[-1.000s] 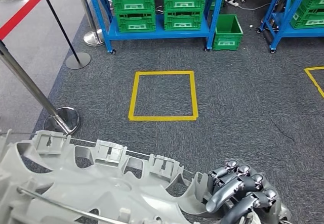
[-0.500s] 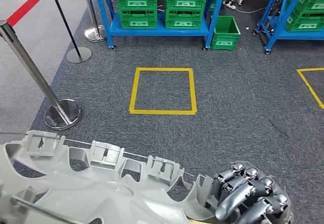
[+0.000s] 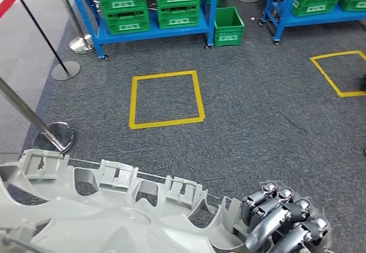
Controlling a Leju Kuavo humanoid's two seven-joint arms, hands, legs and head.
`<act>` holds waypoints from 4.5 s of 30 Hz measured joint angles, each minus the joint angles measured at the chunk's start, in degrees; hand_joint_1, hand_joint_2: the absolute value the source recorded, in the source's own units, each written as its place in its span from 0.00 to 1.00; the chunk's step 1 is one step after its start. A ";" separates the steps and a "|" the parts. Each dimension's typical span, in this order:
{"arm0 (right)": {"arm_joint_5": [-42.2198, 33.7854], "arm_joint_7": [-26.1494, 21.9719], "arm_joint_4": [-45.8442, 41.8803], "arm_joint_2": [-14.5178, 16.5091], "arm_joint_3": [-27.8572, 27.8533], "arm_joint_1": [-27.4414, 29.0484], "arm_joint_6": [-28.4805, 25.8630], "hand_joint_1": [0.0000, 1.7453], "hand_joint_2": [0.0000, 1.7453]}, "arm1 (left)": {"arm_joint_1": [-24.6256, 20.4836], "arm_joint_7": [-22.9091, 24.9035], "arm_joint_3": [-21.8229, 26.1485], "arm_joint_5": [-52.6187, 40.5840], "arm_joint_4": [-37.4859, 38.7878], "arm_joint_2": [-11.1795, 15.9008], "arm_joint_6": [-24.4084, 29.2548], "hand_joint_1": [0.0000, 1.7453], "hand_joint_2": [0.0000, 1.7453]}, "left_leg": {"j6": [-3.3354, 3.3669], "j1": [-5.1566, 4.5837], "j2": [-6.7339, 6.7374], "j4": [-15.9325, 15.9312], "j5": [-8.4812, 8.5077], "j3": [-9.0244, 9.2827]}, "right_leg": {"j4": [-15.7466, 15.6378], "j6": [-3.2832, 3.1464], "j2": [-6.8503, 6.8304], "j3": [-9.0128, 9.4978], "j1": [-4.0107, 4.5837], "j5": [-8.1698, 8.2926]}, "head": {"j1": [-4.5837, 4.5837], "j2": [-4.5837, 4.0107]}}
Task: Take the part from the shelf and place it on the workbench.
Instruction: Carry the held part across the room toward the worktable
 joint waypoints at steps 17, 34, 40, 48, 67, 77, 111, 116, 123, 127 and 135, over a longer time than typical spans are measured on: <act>-0.70 0.01 0.06 -0.21 -2.19 -1.10 2.79 1.00 1.00 | -0.45 0.14 -0.22 1.26 0.00 -0.46 0.03 0.00 0.00 | 2.43 0.57 1.41 -14.82 8.13 6.49 | 16.50 3.75 -1.31 -8.81 -0.39 -6.05 | 0.99 0.00; -3.36 -0.23 -0.54 4.01 -11.83 2.07 13.03 1.00 1.00 | 1.00 -0.78 0.03 3.76 0.00 0.37 1.22 0.00 0.00 | 0.04 0.34 -0.91 -3.06 4.13 0.84 | 1.47 0.65 2.51 -1.34 -0.39 -0.12 | 0.56 0.00; -0.26 -0.37 -2.17 5.31 -11.69 3.64 11.32 1.00 1.00 | 1.33 -1.19 0.25 4.52 0.00 1.35 2.00 0.00 0.00 | 0.94 0.71 -3.54 -13.91 7.81 5.50 | 1.59 2.20 5.40 -2.52 -0.39 0.52 | 0.42 0.01; 1.28 -0.34 -2.54 5.33 -8.68 4.73 7.16 1.00 1.00 | 1.85 -1.84 0.58 5.29 -0.02 1.36 3.48 0.00 0.00 | 2.14 0.61 1.42 -14.08 7.90 5.65 | 16.46 3.58 -1.37 -8.75 -0.27 -6.42 | 1.45 0.00; 0.29 -0.34 -2.54 5.27 -6.31 7.58 4.10 1.00 1.00 | 2.16 -4.17 1.02 5.15 -0.01 -0.23 5.60 0.00 0.00 | -0.56 1.14 -3.55 -11.17 7.19 4.61 | 1.92 1.29 3.78 -1.63 -0.49 -0.36 | 0.78 0.01; 0.40 -0.42 -2.54 4.72 -9.05 8.38 5.22 1.00 1.00 | 2.19 -4.55 1.04 4.96 0.00 -1.85 3.76 0.00 0.00 | 1.86 0.84 -0.99 -13.60 7.54 5.44 | 11.04 3.40 1.51 -6.86 -0.59 -4.33 | 1.37 0.01; -0.96 -0.62 -3.16 6.16 -24.87 9.10 11.72 1.00 1.00 | 2.08 -8.28 2.27 7.20 0.00 -1.30 1.17 0.00 0.00 | 2.26 0.44 1.39 -13.65 7.01 5.82 | 13.90 3.34 -1.55 -7.61 -0.57 -4.83 | 1.73 0.02; 0.24 -0.62 -3.17 6.89 -24.78 10.33 7.93 1.00 1.00 | 2.16 -7.09 2.47 6.82 -0.04 -0.64 1.87 0.00 0.00 | 0.91 -0.08 3.19 -13.68 6.40 6.59 | 2.56 1.99 -3.83 -1.35 -0.01 -1.66 | 1.66 0.02; 0.61 -0.62 -3.48 7.04 -24.79 11.10 5.45 1.00 1.00 | 2.38 -6.21 2.56 6.44 -0.04 -0.73 2.18 0.00 0.00 | -0.42 0.19 -0.04 0.47 -1.00 -0.28 | 1.87 0.37 -0.26 -1.40 -0.30 -1.12 | 0.92 0.02; 0.42 -0.60 -3.40 7.04 -24.82 11.19 5.02 1.00 1.00 | 2.49 -6.48 2.59 6.34 -0.04 -1.15 2.15 0.00 0.00 | -0.21 0.34 -1.12 -3.72 4.24 0.71 | 1.90 0.51 2.12 -1.28 -0.38 -1.05 | 0.86 0.01; 0.62 -0.61 -3.26 7.03 -25.11 11.30 5.15 1.00 1.00 | 2.16 -6.79 2.62 6.34 -0.04 -1.77 2.12 0.00 0.00 | 1.57 0.68 -2.86 -13.83 7.71 5.00 | 2.55 2.58 3.97 -2.79 -0.48 -0.98 | 0.88 0.01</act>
